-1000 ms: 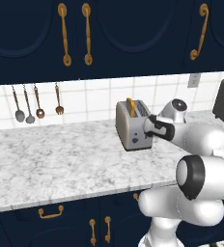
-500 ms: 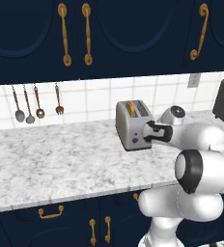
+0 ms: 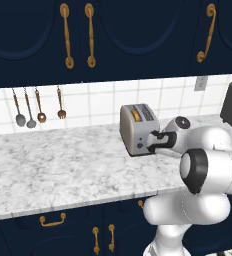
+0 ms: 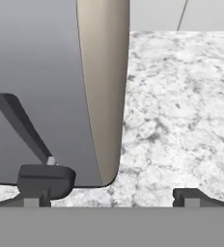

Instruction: Start the toaster. Once the lever pops up, take the bread to the plate on the dining counter.

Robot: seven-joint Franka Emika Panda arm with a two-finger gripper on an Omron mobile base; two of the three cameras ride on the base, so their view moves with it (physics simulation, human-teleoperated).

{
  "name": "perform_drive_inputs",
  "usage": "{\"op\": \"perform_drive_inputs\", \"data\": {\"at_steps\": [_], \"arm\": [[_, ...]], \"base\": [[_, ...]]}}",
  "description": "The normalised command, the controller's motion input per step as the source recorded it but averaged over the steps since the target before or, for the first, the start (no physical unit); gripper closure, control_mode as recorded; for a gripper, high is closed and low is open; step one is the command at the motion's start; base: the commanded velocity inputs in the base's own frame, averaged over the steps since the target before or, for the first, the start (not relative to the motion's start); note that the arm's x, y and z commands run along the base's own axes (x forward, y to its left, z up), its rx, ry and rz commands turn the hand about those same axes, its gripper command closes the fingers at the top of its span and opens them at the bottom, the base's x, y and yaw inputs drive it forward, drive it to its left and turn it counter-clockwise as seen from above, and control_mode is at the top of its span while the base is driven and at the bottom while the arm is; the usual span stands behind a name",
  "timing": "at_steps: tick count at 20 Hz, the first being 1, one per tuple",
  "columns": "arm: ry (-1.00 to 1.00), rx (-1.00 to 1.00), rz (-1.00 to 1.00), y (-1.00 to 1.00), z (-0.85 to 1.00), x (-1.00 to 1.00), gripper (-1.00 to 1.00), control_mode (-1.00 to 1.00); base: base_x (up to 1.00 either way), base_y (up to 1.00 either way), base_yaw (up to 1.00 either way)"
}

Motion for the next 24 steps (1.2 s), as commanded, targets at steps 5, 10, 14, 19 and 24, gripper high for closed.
{"op": "perform_drive_inputs", "data": {"at_steps": [5,10,14,19,24], "arm": [[0.0,0.0,0.0,0.0,-0.08,0.0,-1.0,-1.0],[0.0,0.0,-0.03,0.0,0.03,-0.34,-1.0,-1.0],[0.0,0.0,-0.1,0.09,0.26,-0.67,-1.0,-1.0],[-0.17,0.0,-0.09,0.54,0.63,-0.33,-1.0,-1.0],[-0.22,0.01,-0.03,0.56,0.87,-0.01,-1.0,-1.0]], "base": [[0.0,0.0,0.0],[0.0,0.0,0.0],[0.0,0.0,0.0],[0.0,0.0,0.0],[0.0,0.0,0.0]]}}
